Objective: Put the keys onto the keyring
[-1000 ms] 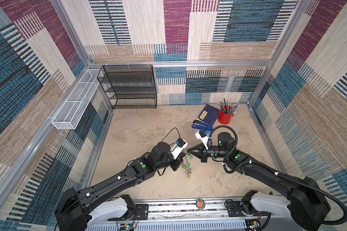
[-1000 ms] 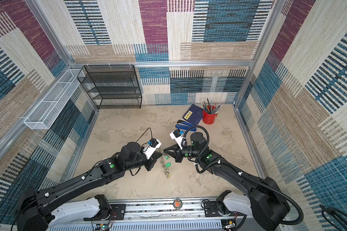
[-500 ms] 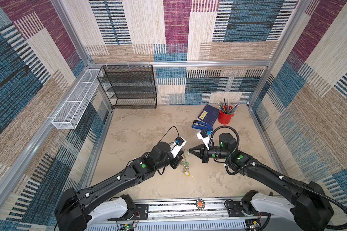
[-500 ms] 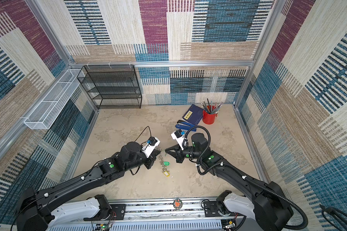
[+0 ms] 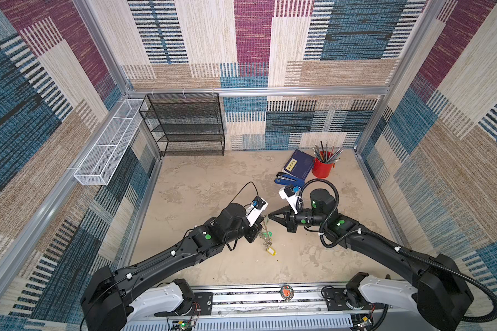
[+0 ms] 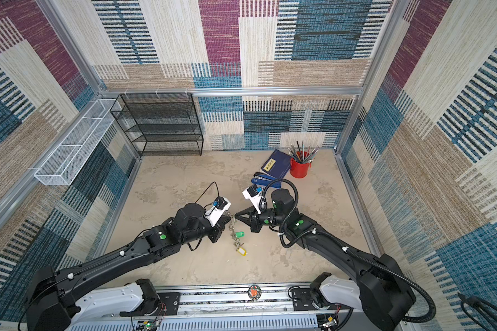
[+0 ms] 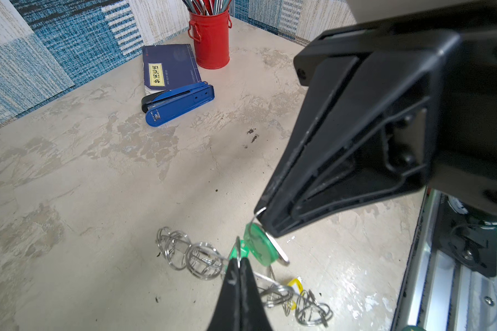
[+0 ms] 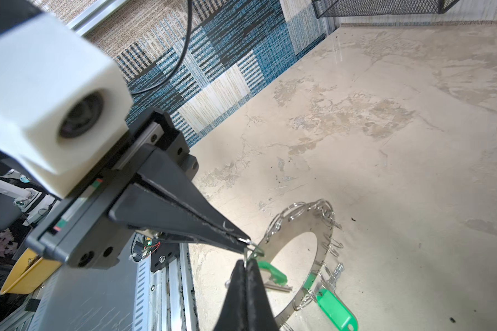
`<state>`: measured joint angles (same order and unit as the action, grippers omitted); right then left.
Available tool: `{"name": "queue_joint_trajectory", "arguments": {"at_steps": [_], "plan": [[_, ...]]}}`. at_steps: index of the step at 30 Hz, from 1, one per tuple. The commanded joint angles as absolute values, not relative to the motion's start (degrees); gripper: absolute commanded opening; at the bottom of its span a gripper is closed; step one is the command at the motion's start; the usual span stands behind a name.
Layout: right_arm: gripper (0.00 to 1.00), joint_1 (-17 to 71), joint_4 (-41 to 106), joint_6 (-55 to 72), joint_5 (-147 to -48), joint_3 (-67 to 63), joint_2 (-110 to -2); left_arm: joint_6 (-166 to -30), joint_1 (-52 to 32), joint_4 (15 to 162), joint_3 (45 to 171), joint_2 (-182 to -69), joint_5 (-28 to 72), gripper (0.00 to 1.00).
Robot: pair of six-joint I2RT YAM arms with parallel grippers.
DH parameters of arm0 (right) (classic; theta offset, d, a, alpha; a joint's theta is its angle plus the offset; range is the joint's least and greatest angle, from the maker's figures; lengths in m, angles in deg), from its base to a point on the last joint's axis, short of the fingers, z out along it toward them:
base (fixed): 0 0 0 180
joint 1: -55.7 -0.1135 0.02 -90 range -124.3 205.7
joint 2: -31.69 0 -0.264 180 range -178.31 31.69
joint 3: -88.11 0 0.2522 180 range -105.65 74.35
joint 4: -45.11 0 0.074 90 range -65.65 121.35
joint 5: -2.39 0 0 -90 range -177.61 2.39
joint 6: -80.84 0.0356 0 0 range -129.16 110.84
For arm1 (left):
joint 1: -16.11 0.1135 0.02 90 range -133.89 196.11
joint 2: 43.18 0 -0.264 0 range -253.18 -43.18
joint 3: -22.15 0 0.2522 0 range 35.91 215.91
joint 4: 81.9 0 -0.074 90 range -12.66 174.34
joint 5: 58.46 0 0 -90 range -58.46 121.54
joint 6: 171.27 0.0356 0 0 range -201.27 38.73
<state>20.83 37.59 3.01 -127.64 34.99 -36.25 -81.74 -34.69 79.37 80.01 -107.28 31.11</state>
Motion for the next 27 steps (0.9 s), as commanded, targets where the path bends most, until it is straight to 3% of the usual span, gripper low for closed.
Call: {"name": "queue_joint_trajectory", "arguments": {"at_steps": [1, 27], "plan": [[0.0, 20.55, 39.26, 2.93, -128.63, 34.8, -36.71, -79.85, -34.7, 80.46, 80.55, -107.48, 30.37, 0.0], [0.0, 20.02, 39.11, 3.23, -128.59, 34.09, -38.71, -77.94, -35.9, 80.73, 79.87, -107.72, 30.7, 0.0]]}}
